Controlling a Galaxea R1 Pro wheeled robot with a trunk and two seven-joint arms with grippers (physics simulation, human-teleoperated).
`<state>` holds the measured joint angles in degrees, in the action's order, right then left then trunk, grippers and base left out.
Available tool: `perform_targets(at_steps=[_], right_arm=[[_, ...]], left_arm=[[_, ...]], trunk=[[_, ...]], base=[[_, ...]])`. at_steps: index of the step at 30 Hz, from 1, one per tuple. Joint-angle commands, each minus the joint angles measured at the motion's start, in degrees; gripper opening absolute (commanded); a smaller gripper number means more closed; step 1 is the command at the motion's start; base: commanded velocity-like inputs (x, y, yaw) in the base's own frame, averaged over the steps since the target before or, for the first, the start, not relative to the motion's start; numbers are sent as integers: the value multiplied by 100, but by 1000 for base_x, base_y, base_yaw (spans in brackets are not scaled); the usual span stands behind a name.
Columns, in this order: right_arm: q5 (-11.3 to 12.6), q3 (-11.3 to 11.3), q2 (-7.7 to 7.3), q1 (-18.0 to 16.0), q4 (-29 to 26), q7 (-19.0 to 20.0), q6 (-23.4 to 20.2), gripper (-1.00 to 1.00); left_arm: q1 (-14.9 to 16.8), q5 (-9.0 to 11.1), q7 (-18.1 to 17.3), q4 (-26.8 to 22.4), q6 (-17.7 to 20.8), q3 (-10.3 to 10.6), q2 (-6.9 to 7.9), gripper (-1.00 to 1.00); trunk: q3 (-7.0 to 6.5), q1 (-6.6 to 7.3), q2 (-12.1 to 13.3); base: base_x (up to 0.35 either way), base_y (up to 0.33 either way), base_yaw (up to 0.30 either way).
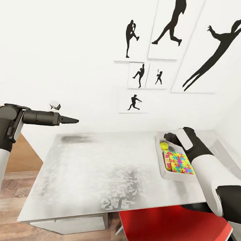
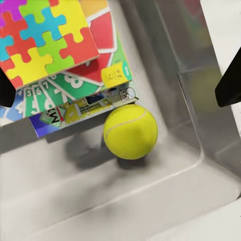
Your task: Put all the toys in the child's room - the three board games (two on the bed and one on the table), the two jigsaw puzzles on the table, and the tennis ball on the table - inside the toy box on the table in the child's room.
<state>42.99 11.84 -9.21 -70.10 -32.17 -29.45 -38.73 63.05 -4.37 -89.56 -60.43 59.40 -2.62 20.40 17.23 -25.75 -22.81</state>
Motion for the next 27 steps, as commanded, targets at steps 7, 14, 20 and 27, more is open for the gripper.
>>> perform_targets(at_steps=[7,14,20,27], right_arm=[[61,47,-19,-4,-8,-52,-12,100],[61,48,-21,-3,-28,-52,-12,100],[66,53,-75,13,-543,-68,-57,100],[69,31,-105,70,-1902,-146,-802,100]], left_arm=[[5,-47,-44,-4,60,-6,-1,100],[5,-47,-44,-4,60,-2,-1,100],[5,-54,-44,-4,60,-2,7,100],[5,-52,-44,-4,60,3,109,100]], trunk=[[-50,-4,-11],[-115,-4,-11],[-171,-4,-11],[-237,-4,-11]], base=[[-153,0,0],[-128,0,0],[-17,0,0],[-93,0,0]])
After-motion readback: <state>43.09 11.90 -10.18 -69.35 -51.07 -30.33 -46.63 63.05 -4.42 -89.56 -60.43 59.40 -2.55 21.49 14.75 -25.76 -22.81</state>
